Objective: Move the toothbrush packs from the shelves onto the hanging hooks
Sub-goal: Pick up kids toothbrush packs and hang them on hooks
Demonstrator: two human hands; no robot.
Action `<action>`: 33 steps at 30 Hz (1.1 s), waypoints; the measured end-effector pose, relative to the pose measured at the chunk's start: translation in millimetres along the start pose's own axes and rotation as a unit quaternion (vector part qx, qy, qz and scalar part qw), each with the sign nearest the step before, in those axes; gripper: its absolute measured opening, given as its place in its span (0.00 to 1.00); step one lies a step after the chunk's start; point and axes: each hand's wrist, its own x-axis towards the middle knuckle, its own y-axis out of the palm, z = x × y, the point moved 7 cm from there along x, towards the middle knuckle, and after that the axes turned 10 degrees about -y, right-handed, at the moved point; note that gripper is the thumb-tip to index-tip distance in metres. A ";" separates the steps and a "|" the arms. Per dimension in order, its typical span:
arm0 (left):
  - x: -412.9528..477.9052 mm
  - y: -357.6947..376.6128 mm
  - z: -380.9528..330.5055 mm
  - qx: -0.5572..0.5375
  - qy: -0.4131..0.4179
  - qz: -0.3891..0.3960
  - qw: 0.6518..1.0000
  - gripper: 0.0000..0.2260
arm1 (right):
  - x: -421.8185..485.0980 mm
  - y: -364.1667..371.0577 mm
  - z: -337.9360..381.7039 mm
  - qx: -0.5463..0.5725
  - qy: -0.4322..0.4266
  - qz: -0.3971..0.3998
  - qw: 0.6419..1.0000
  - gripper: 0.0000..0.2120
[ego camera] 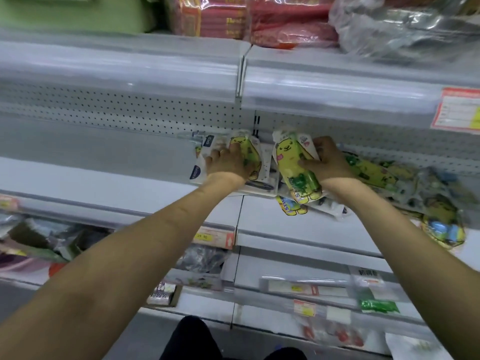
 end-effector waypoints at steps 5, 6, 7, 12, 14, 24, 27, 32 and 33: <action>8.1 3.0 -0.6 -0.087 -0.032 0.006 0.996 0.37 | -27.5 -1.3 -12.6 0.135 0.018 -0.067 0.988 0.15; 8.6 1.3 0.2 -0.115 -0.039 0.007 0.993 0.35 | -32.8 -0.7 -15.1 0.155 0.027 -0.074 0.985 0.16; 11.2 1.4 1.5 -0.145 -0.041 0.004 0.989 0.32 | -37.5 -0.3 -17.5 0.165 0.032 -0.082 0.982 0.17; -9.2 -10.0 6.0 -0.344 -0.009 -0.010 0.939 0.19 | -58.4 5.4 -29.5 0.268 0.097 -0.104 0.953 0.17; -19.2 -12.2 12.9 -0.439 -0.004 0.009 0.898 0.22 | -68.1 9.0 -32.1 0.296 0.130 -0.105 0.940 0.16; -62.5 -7.3 5.8 -0.551 -0.059 0.149 0.819 0.04 | -121.4 -5.8 -25.5 0.318 0.235 -0.129 0.909 0.08; -74.4 -2.4 -6.7 -0.589 -0.044 0.180 0.787 0.10 | -146.2 -23.7 -27.0 0.296 0.247 -0.144 0.911 0.06; -106.9 7.3 -42.7 -0.569 0.008 0.243 0.785 0.16 | -193.2 -67.5 -34.2 0.283 0.262 -0.201 0.900 0.07; -115.0 10.0 -51.6 -0.566 -0.004 0.258 0.783 0.17 | -203.4 -77.5 -36.4 0.282 0.266 -0.216 0.896 0.08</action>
